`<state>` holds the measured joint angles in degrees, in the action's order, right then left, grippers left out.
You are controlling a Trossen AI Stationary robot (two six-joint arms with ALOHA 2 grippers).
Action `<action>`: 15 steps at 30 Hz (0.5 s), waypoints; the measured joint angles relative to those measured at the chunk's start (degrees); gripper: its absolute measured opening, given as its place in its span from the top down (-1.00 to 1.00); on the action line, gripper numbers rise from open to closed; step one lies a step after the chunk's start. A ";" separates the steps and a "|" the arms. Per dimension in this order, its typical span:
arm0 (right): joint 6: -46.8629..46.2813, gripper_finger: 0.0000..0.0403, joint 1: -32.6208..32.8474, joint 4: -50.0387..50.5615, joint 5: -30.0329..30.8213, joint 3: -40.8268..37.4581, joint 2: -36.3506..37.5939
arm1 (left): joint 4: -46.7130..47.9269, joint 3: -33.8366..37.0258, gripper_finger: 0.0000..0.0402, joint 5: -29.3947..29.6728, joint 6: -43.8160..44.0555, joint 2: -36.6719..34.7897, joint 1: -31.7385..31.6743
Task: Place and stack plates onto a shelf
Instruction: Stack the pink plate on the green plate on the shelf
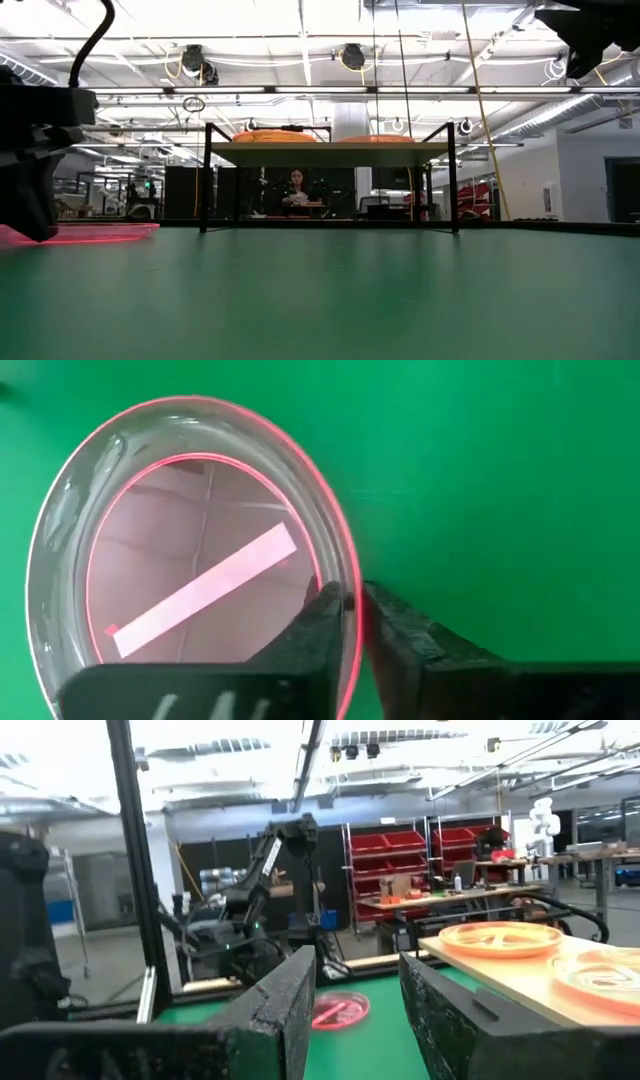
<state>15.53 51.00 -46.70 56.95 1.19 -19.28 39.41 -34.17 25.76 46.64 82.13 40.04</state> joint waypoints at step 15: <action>-0.02 0.35 0.00 -0.17 -0.03 -0.13 0.04 | -0.07 -8.60 0.99 8.26 -17.33 -0.33 -0.95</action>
<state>15.51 51.00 -46.87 56.93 1.06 -19.25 39.34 -42.77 34.02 29.31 81.80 39.09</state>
